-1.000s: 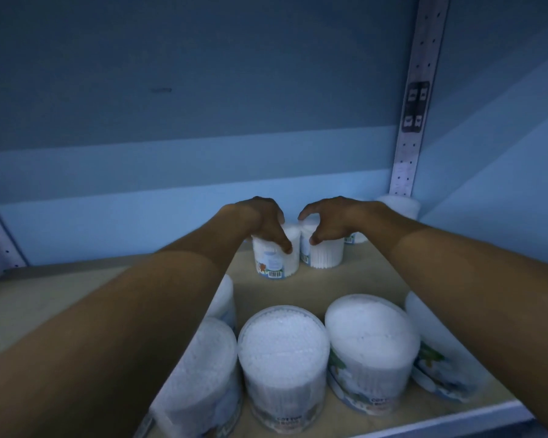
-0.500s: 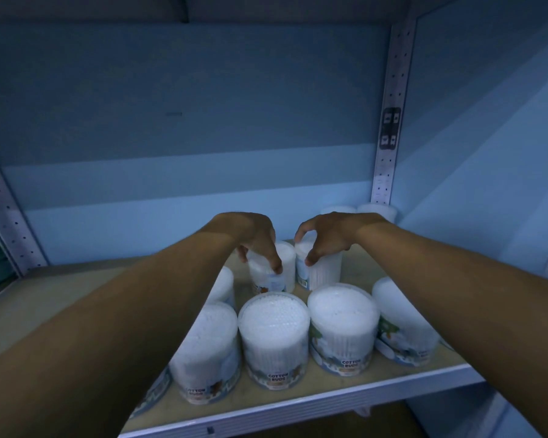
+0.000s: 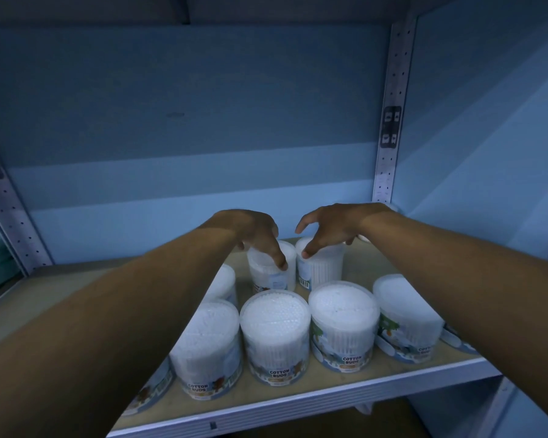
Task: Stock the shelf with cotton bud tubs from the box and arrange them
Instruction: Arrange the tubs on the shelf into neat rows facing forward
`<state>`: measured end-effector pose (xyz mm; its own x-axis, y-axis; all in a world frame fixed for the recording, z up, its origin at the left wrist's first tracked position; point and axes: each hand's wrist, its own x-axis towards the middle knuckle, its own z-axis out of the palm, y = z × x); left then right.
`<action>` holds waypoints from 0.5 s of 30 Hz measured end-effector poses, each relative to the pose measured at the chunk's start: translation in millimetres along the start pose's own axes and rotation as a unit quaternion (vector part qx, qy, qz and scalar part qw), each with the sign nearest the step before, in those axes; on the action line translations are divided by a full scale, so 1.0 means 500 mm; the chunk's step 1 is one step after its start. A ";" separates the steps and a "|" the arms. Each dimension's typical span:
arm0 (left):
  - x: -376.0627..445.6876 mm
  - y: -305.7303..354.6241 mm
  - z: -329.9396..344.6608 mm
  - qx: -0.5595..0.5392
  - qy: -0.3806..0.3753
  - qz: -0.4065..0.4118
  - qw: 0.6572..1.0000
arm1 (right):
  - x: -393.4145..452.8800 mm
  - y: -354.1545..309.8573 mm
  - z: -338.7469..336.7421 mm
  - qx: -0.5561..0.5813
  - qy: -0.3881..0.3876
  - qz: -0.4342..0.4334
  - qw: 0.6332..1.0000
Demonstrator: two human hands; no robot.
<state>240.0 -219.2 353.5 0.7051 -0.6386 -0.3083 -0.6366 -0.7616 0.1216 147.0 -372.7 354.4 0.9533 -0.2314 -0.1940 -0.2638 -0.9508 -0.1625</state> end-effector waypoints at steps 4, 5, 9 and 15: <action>0.011 -0.004 0.000 0.003 -0.009 0.014 1.000 | 0.006 -0.005 -0.005 -0.010 -0.006 0.006 1.000; 0.011 -0.003 0.000 -0.004 -0.011 0.016 1.000 | 0.008 -0.006 -0.004 -0.013 -0.011 0.008 1.000; 0.009 -0.001 0.001 -0.024 -0.016 0.014 0.999 | 0.016 -0.006 -0.002 -0.023 -0.027 0.006 0.999; 0.008 0.003 0.001 -0.033 -0.009 -0.009 0.999 | 0.019 -0.002 -0.004 -0.016 -0.036 -0.012 0.999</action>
<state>241.8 -222.8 351.7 0.7108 -0.6224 -0.3278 -0.6009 -0.7795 0.1769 156.6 -374.2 354.6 0.9460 -0.1942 -0.2597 -0.2351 -0.9623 -0.1368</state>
